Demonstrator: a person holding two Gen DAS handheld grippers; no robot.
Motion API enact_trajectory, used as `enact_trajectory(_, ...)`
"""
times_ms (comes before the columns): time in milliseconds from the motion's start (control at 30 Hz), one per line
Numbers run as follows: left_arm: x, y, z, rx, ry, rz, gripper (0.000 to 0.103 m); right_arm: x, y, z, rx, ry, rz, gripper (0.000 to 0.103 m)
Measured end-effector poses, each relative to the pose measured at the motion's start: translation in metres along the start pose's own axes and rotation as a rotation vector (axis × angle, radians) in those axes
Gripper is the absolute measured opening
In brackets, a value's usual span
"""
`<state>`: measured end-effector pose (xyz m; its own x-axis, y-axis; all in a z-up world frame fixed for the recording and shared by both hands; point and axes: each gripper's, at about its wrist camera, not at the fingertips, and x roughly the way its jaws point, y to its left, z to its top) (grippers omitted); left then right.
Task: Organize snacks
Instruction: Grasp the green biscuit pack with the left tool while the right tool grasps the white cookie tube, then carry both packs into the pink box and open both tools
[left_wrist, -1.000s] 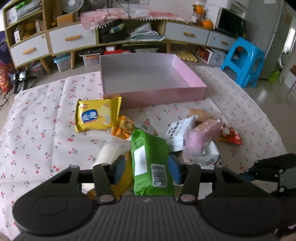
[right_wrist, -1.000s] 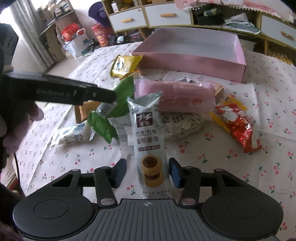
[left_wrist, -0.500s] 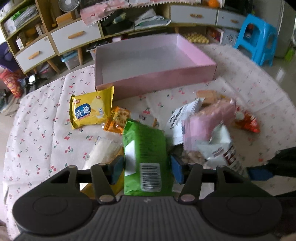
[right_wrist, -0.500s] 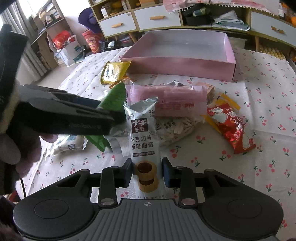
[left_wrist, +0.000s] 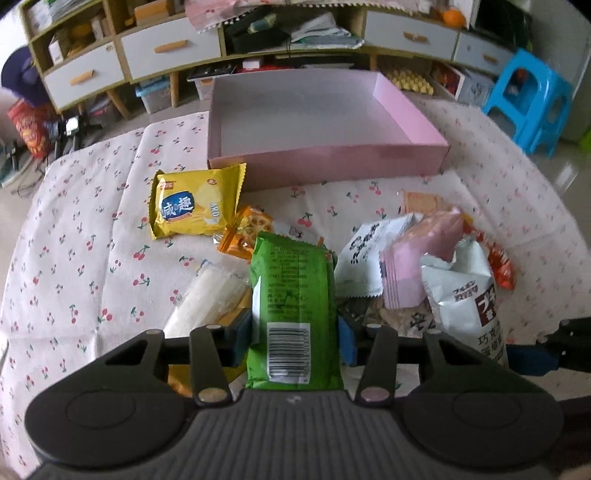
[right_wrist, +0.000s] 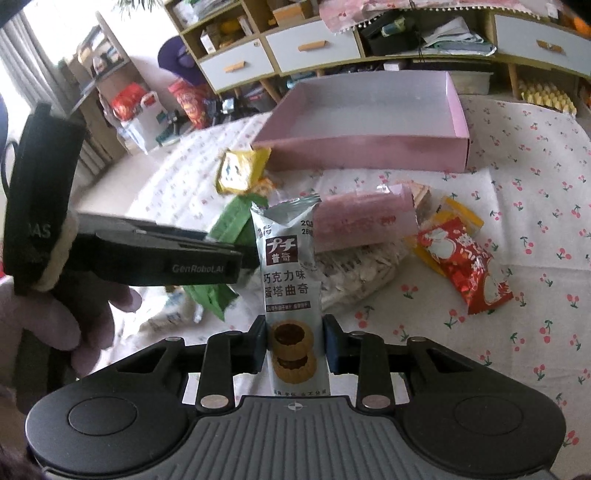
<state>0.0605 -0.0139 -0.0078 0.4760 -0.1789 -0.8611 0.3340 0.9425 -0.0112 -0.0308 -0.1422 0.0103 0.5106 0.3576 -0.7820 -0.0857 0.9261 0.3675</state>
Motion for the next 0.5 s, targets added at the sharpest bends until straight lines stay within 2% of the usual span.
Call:
enact_trajectory(233, -0.018, 0.01, 0.009, -0.06, -0.048, -0.042, 0.043, -0.017, 0.0, 0.015, 0.049, -0.037, 0.03, 0.03)
enact_trajectory(500, -0.028, 0.03, 0.022, -0.18, -0.098, -0.076, 0.043, -0.037, -0.009, 0.047, 0.125, -0.141, 0.016, 0.03)
